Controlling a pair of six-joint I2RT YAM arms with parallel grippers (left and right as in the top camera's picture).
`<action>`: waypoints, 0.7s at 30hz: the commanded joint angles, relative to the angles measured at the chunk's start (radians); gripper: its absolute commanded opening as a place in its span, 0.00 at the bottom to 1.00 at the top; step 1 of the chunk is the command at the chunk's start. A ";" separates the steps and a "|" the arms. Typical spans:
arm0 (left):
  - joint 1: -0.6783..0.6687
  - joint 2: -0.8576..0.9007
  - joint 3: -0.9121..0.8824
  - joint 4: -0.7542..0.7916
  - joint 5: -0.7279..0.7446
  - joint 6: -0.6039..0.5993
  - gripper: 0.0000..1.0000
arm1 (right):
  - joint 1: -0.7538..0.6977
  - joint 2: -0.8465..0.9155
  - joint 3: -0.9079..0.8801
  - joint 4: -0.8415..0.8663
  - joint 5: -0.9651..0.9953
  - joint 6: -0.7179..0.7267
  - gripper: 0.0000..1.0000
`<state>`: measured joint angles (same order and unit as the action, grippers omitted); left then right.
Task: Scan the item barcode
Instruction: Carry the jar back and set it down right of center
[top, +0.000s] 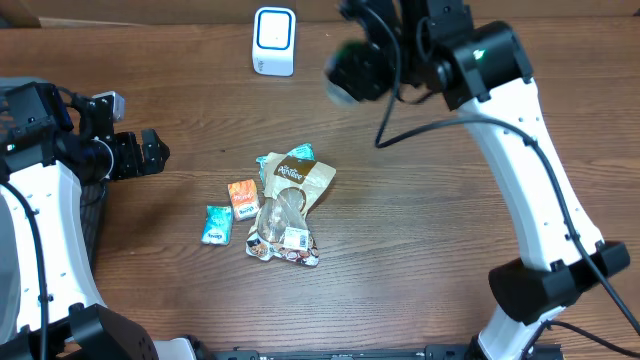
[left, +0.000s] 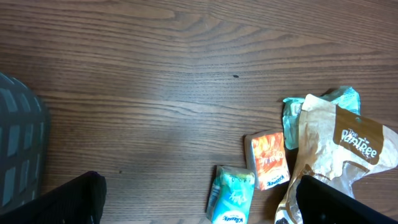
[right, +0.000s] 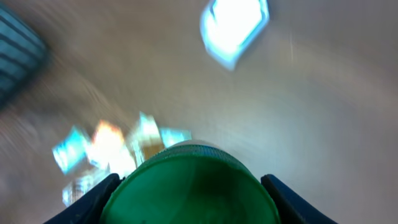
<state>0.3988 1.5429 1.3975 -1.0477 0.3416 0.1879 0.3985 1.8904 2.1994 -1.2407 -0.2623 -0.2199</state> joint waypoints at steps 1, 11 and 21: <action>-0.006 0.000 0.018 0.001 0.014 0.022 1.00 | -0.074 0.059 -0.052 -0.136 0.097 0.103 0.47; -0.006 0.000 0.018 0.001 0.014 0.022 1.00 | -0.297 0.166 -0.370 -0.026 0.113 0.120 0.52; -0.006 0.000 0.018 0.001 0.014 0.022 1.00 | -0.383 0.188 -0.495 0.117 0.299 0.225 0.61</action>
<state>0.3988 1.5429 1.3979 -1.0477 0.3416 0.1879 0.0200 2.0884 1.7008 -1.1416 -0.0402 -0.0441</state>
